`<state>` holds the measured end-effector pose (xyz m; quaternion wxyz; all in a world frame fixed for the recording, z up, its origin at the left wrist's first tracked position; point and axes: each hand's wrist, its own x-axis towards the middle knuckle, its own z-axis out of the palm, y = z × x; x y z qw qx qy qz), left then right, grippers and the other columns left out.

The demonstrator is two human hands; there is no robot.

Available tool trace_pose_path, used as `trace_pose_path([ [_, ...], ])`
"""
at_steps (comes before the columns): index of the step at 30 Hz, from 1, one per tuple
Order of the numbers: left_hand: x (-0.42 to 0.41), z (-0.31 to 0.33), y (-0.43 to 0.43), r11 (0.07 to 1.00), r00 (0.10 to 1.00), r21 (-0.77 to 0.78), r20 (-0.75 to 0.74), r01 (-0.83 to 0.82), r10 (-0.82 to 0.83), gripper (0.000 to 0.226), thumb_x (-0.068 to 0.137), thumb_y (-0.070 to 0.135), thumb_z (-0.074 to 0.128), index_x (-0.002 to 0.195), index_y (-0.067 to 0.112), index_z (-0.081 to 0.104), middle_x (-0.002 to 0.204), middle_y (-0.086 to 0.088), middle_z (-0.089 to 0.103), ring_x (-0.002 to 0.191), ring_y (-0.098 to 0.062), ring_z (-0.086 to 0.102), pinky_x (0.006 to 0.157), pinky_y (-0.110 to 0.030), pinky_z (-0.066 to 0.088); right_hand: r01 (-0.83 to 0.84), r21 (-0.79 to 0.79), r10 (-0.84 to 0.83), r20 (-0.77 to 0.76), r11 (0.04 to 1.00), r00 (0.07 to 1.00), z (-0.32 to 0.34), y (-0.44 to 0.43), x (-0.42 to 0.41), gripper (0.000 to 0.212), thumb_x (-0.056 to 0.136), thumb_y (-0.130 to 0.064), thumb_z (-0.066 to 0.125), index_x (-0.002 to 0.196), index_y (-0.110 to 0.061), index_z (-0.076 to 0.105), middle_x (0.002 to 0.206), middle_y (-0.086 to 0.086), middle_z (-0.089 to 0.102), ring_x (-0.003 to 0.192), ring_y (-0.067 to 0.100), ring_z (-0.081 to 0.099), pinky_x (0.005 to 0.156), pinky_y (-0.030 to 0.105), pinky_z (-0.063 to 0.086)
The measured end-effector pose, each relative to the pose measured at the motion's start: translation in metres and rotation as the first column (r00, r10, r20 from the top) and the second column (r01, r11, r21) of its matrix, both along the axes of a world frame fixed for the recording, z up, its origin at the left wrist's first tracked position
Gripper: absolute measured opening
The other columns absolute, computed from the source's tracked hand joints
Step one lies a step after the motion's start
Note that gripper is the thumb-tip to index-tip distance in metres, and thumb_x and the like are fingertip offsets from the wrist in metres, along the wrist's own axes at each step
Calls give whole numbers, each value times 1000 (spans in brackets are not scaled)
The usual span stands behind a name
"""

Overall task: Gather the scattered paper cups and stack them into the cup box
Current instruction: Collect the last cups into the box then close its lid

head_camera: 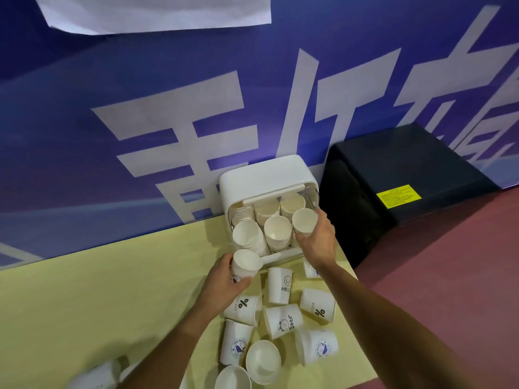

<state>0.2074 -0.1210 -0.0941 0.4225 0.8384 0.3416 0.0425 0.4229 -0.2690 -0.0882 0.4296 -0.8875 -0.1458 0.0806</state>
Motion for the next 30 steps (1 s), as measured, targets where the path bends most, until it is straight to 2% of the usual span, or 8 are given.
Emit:
trace_pose_path([
  [3, 0, 0, -2, 1000, 1000, -24, -5, -18, 18, 65, 65, 50, 73, 122, 28, 50, 119, 9, 58, 108, -10, 57, 94, -37, 50, -32, -99, 35, 27, 995, 999, -8, 0, 3, 69, 77, -24, 77, 139, -22, 46, 134, 4, 55, 126, 25, 48, 103, 45, 47],
  [6, -1, 2, -4, 999, 1000, -31, -13, -25, 25, 64, 65, 51, 72, 121, 30, 50, 118, 10, 58, 108, -9, 56, 94, -38, 50, -76, -219, 82, 20, 973, 996, -17, 1, 7, 60, 82, -27, 74, 138, -17, 54, 148, 3, 46, 137, 24, 40, 111, 43, 40],
  [9, -1, 5, -5, 999, 1000, -22, -12, -27, 27, 60, 69, 45, 75, 122, 29, 50, 119, 9, 57, 108, -10, 55, 94, -37, 49, -110, -270, 122, 28, 957, 992, -23, 2, 9, 51, 84, -31, 72, 131, -17, 60, 152, 2, 42, 139, 24, 38, 112, 41, 39],
  [19, -5, 10, -10, 999, 999, 10, -41, -30, 31, 56, 74, 36, 76, 122, 28, 50, 118, 9, 56, 107, -10, 54, 91, -30, 47, -139, -307, 153, 22, 942, 988, -23, 5, 15, 45, 81, -27, 74, 124, -19, 62, 145, 0, 47, 127, 23, 49, 99, 41, 50],
  [23, -6, 11, -13, 1000, 999, 7, -43, -27, 27, 56, 74, 36, 76, 123, 27, 49, 118, 9, 55, 107, -9, 53, 89, -27, 45, -162, -335, 181, 26, 928, 983, -24, 5, 15, 47, 83, -27, 73, 127, -18, 61, 145, 1, 47, 129, 23, 48, 101, 39, 49],
  [26, -7, 11, -13, 1000, 999, 3, -45, -22, 22, 57, 75, 37, 75, 124, 27, 49, 118, 10, 55, 107, -9, 53, 90, -27, 46, -179, -337, 191, 3, 924, 982, -22, 3, 13, 53, 85, -30, 72, 134, -19, 56, 156, 5, 36, 141, 26, 39, 110, 41, 42],
  [28, -7, 12, -13, 1000, 999, -12, -34, -26, 26, 57, 74, 40, 75, 124, 28, 49, 119, 9, 56, 107, -8, 54, 91, -29, 48, -145, -306, 160, 24, 941, 987, -18, -1, 6, 53, 86, -30, 72, 135, -20, 55, 159, 7, 33, 145, 26, 33, 112, 43, 40],
  [30, -6, 15, -15, 998, 999, -53, -17, -42, 41, 57, 74, 40, 75, 125, 29, 50, 120, 10, 57, 107, -8, 56, 92, -32, 50, -99, -209, 123, 103, 973, 987, -12, -4, -5, 45, 87, -27, 69, 129, -19, 57, 149, 6, 43, 138, 25, 40, 108, 42, 43],
])
